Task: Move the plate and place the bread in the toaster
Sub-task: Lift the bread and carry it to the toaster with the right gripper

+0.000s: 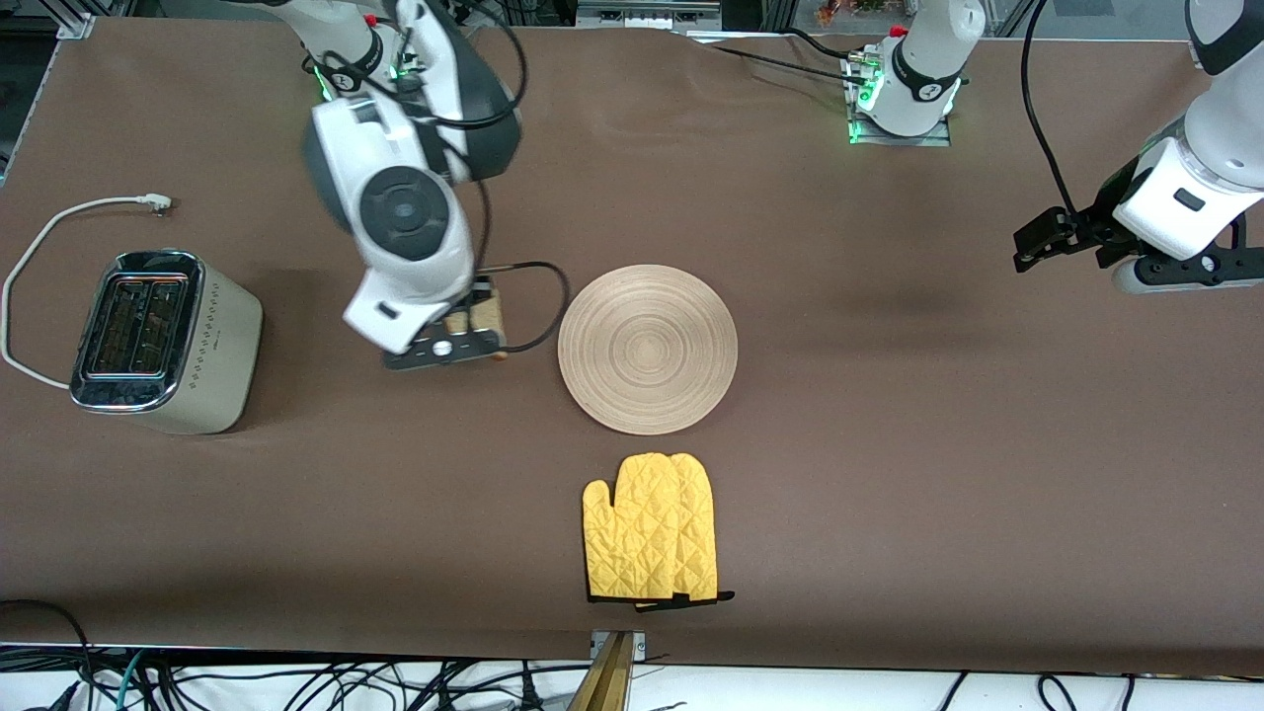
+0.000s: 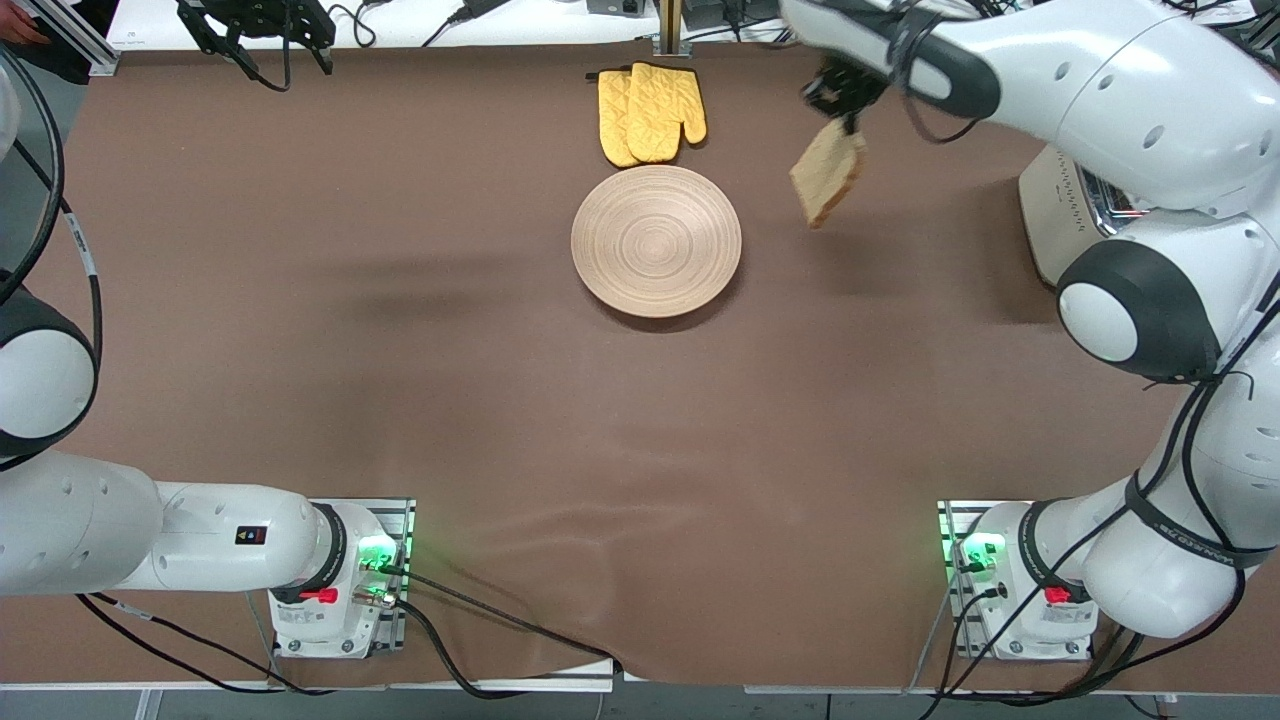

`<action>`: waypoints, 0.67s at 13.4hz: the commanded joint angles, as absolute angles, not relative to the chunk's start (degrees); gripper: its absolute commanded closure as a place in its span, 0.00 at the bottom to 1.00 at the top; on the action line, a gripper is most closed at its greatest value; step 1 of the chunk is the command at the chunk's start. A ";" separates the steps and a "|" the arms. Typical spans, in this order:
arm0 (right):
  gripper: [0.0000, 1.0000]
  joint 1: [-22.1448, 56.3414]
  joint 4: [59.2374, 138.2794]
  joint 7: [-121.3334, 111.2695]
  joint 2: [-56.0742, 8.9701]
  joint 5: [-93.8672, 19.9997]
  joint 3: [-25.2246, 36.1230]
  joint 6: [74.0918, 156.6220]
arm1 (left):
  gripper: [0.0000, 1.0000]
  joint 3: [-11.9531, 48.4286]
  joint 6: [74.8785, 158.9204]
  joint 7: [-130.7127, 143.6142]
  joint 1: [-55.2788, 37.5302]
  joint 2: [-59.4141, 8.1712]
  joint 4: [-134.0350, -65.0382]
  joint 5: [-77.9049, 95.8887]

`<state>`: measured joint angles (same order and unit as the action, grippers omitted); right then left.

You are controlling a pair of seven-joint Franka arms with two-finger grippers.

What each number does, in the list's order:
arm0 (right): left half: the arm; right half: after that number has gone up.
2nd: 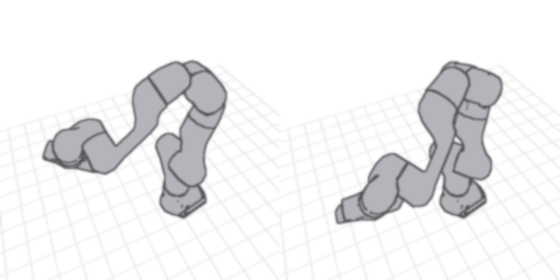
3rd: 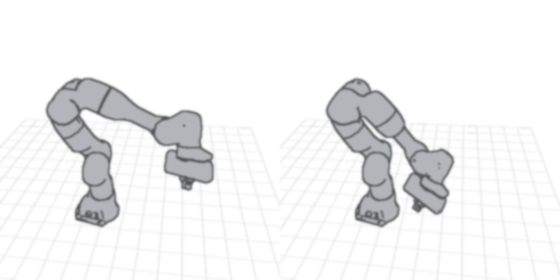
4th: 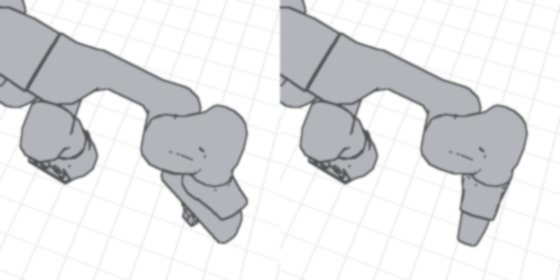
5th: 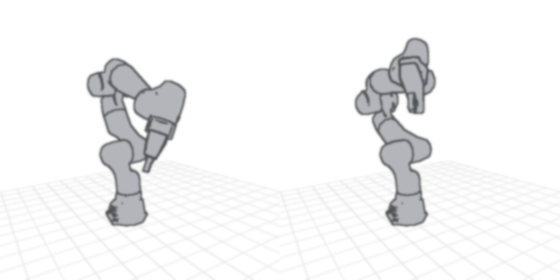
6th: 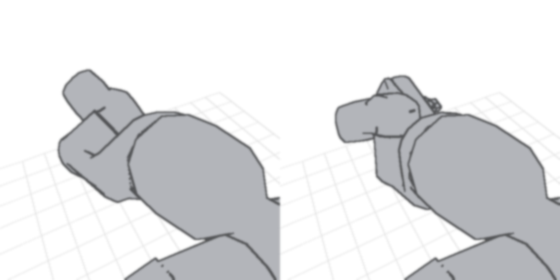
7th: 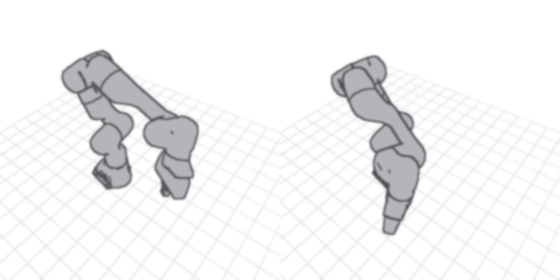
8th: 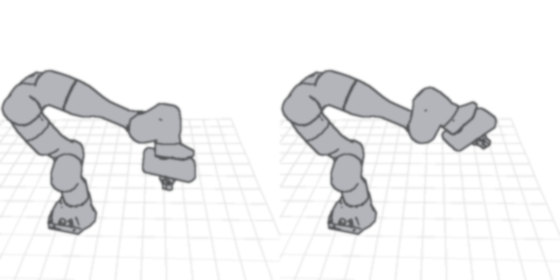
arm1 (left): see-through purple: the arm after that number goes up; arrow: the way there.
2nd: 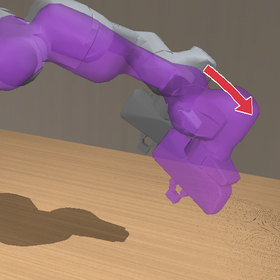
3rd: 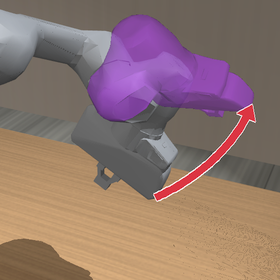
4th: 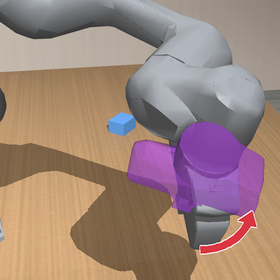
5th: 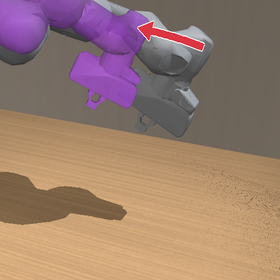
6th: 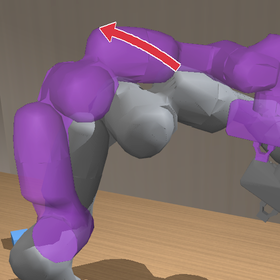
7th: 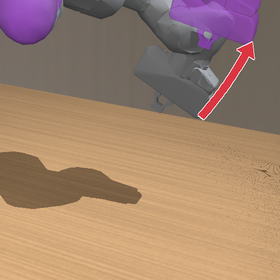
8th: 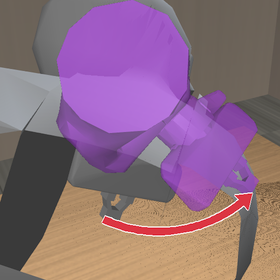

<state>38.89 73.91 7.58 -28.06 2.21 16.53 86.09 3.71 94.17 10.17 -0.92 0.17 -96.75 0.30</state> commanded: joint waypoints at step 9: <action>1.00 31.74 79.69 -23.02 -18.47 25.81 27.25 83.32 | 0.00 3.34 91.49 10.72 -1.23 1.06 -96.42 0.35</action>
